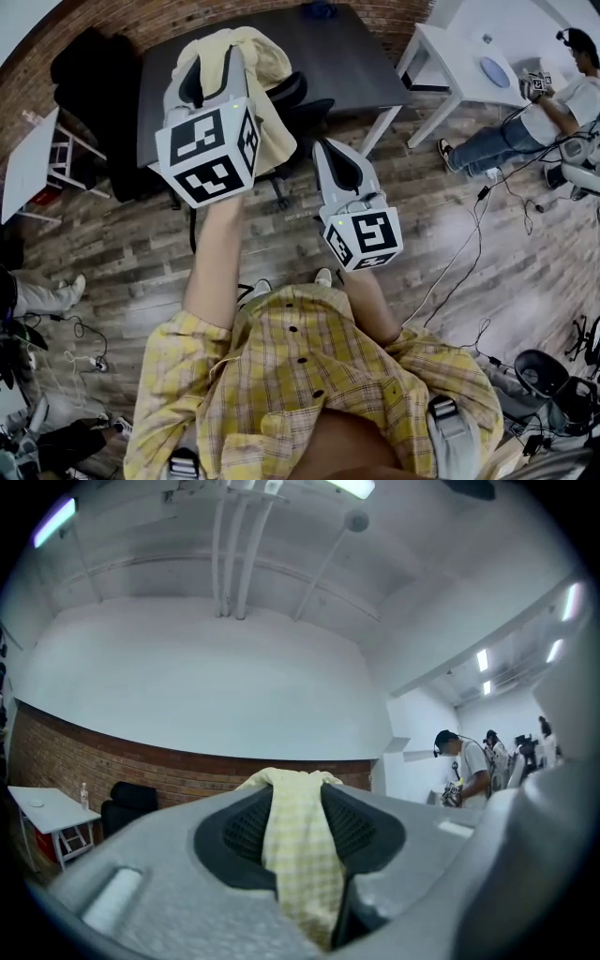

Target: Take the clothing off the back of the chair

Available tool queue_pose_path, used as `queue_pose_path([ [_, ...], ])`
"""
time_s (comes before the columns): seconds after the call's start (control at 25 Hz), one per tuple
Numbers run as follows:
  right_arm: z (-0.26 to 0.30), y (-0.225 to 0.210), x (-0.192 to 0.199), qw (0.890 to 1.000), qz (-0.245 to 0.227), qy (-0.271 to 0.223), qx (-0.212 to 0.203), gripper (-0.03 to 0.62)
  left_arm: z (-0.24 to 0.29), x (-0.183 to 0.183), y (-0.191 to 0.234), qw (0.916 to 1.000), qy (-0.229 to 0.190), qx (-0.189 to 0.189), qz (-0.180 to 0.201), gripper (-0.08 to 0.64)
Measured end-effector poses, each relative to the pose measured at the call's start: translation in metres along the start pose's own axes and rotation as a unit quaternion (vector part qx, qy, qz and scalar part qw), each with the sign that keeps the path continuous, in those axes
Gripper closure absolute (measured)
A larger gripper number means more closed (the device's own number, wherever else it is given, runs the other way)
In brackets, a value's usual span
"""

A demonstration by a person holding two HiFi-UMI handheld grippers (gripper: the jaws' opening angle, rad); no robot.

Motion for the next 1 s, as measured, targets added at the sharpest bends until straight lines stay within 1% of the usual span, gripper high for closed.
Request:
queue_pose_path([
  [0.2,-0.007,-0.001,-0.003,1.000,0.001,-0.002,0.004,0.590,-0.021,-0.030,-0.008,0.9993,-0.037,0.010,0.001,0.416],
  [0.4,-0.012,0.001,-0.008,1.000,-0.001,-0.007,0.005,0.589,-0.040,-0.045,-0.012,0.9985,-0.051,0.016,0.004,0.416],
  [0.64,-0.014,0.005,-0.010,1.000,-0.001,-0.008,0.007,0.590,-0.059,-0.049,-0.013,0.9982,-0.054,0.028,0.001,0.416],
  [1.0,-0.016,0.009,-0.009,1.000,-0.002,-0.009,0.011,0.589,-0.091,-0.040,-0.009,0.9977,-0.055,0.040,0.001,0.416],
])
Point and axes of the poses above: the fingertips, and each gripper's own axes: z forward along the fingers, y to its left, x out of its underside, the point moved 9 cm from there along -z, backward along the fingers, and after that the axes turned 1 degree about z, right-handed, at the moved point
